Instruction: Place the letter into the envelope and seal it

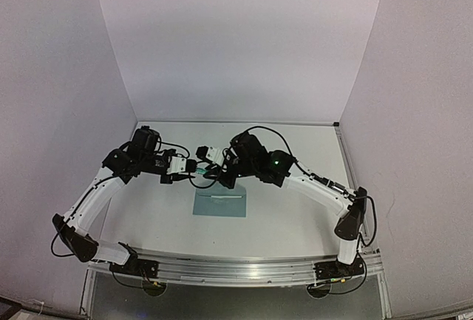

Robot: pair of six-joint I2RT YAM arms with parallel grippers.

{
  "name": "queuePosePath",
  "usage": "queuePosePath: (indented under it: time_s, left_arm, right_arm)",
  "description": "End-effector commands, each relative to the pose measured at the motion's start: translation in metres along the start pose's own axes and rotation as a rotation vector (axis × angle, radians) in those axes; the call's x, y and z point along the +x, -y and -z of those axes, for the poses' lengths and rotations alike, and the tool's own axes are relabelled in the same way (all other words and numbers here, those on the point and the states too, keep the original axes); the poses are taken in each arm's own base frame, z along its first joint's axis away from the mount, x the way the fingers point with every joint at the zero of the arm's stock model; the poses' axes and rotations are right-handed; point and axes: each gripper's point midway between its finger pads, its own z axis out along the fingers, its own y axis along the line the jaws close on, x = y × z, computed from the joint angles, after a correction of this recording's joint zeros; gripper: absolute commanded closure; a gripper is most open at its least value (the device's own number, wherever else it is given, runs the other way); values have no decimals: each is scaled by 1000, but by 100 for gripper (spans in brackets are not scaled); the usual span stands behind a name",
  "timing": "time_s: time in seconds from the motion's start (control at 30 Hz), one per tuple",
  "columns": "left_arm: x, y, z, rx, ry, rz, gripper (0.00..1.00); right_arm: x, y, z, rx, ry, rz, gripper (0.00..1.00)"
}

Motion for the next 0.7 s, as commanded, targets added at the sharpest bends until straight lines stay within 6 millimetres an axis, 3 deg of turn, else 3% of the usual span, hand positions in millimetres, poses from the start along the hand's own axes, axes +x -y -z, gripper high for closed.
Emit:
queuePosePath:
  time_s: [0.0, 0.17, 0.3, 0.4, 0.53, 0.67]
  left_arm:
    - [-18, -5, 7, -18, 51, -24, 71]
    - [-19, -5, 6, -12, 60, -24, 81]
    - [-17, -5, 6, -18, 55, -37, 100]
    - [-15, -6, 6, -42, 47, -83, 100]
    - [-19, -25, 12, -212, 69, -225, 100]
    - [-22, -34, 17, -361, 84, -460, 100]
  right_arm:
    - [-14, 3, 1, 4, 37, 11, 100]
    - [-14, 2, -2, -5, 38, 4, 100]
    - [-16, 3, -2, -4, 44, -10, 100]
    - [-16, 5, -3, -22, 49, -74, 100]
    - [-11, 14, -9, -100, 59, -262, 100]
    - [-13, 20, -16, -189, 89, -438, 100]
